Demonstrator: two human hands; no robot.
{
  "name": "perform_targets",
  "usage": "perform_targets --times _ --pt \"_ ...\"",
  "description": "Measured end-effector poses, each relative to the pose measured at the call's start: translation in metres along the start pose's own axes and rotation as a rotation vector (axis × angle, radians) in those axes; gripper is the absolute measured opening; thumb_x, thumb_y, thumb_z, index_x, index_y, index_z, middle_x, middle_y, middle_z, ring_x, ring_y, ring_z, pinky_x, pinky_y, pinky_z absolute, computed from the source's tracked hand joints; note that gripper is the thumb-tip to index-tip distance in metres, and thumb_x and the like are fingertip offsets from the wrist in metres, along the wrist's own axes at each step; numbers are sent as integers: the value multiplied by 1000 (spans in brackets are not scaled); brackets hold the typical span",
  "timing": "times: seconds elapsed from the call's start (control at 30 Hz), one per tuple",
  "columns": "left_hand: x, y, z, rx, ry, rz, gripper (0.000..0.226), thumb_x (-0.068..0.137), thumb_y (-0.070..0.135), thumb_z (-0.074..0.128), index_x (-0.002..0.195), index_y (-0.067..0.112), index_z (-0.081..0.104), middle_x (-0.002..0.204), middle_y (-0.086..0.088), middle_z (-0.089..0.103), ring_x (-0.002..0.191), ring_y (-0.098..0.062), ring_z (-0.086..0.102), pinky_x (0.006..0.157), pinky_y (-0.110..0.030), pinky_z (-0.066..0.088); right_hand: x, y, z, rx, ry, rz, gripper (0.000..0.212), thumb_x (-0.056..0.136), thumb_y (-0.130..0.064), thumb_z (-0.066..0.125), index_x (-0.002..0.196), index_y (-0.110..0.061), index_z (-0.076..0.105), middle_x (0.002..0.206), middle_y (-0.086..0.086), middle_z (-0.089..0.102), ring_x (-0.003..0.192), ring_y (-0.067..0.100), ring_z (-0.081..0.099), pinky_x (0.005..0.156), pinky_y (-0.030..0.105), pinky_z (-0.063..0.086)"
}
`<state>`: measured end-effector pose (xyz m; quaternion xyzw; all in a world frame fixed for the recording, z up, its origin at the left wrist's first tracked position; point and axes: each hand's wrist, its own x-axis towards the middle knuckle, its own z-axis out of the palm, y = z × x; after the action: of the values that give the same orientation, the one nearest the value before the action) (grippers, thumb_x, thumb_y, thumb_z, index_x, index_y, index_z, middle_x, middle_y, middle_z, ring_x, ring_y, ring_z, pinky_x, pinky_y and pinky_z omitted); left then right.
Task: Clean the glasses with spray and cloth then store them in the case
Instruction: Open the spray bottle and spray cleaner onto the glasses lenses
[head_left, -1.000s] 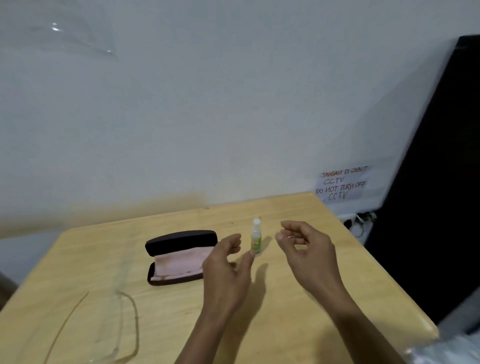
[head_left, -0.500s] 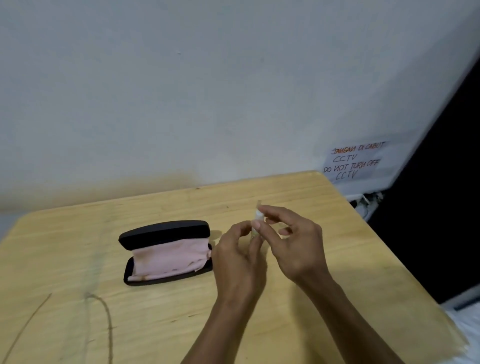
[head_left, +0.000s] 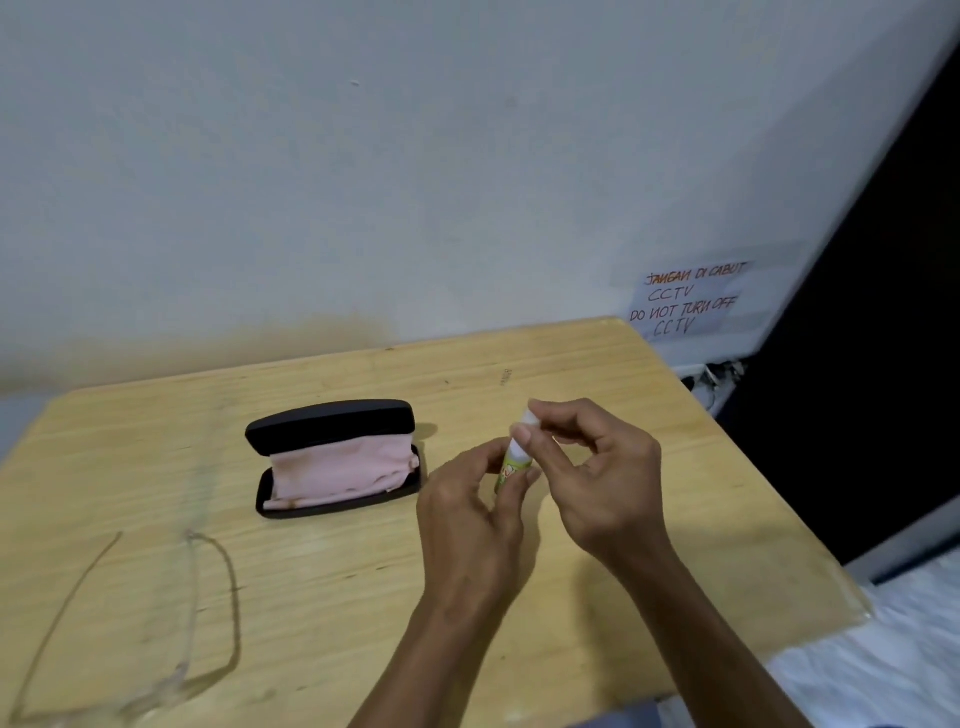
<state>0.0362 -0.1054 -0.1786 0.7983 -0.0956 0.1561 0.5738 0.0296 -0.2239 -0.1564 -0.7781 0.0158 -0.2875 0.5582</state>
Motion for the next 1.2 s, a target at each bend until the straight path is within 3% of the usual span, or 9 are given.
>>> perform_targets --times 0.3,0.4,0.5,0.57,0.7,0.8,0.9,1.07,1.2 --pt "-17 3 -17 -19 -5 62 22 81 30 74 103 32 75 90 16 75 87 -7 68 69 -50 56 -9 -16 -15 -13 -70 -90 19 81 -14 82 100 -17 78 93 -11 78 88 10 74 82 34 60" --pt "-20 9 -24 -31 -16 93 21 82 27 73 102 28 76 98 28 71 79 -2 69 76 -58 55 -9 -21 -17 -9 -101 -106 20 80 -13 83 100 -16 78 93 -9 78 88 10 74 82 33 60" --pt "-19 12 -30 -38 -20 115 23 81 26 73 104 22 77 83 31 71 77 4 69 81 -62 55 -7 -28 -18 28 -132 -93 19 80 -13 83 99 -14 79 92 -7 79 87 12 74 83 34 60" --pt "-18 9 -35 -11 -11 142 24 81 25 74 104 19 77 80 21 74 81 5 68 92 -56 53 -8 -33 -17 33 -146 -91 19 80 -13 83 98 -14 79 90 -6 79 87 13 74 83 34 60" --pt "-14 10 -42 50 2 196 24 81 24 74 104 18 77 75 14 76 84 14 66 111 -15 34 -8 -37 -12 70 -134 -98 18 81 -11 83 97 -17 79 91 -6 79 87 13 75 83 37 61" --pt "-11 10 -43 78 11 191 23 82 25 73 104 19 77 74 12 76 86 14 65 110 -11 30 -8 -39 -8 38 -121 -116 16 82 -10 81 97 -16 79 91 -6 79 86 14 74 82 40 60" --pt "-19 4 -48 85 -18 102 23 81 23 73 104 20 78 74 21 73 101 21 57 113 -25 35 3 -51 -18 170 -115 -123 18 84 -5 79 93 -20 77 90 -6 79 86 15 76 83 35 61" --pt "-38 0 -54 48 -85 -55 24 81 10 78 104 19 77 71 52 59 88 22 56 109 -44 42 24 -60 -45 205 -75 -165 19 82 -14 81 95 -27 75 91 -2 80 90 20 76 87 34 59" --pt "-34 1 -50 4 -26 -100 25 78 24 79 102 28 78 91 25 75 94 3 68 91 -45 55 0 -19 -39 -26 15 -25 16 83 -18 82 95 -27 77 86 -7 78 80 7 71 75 22 54"
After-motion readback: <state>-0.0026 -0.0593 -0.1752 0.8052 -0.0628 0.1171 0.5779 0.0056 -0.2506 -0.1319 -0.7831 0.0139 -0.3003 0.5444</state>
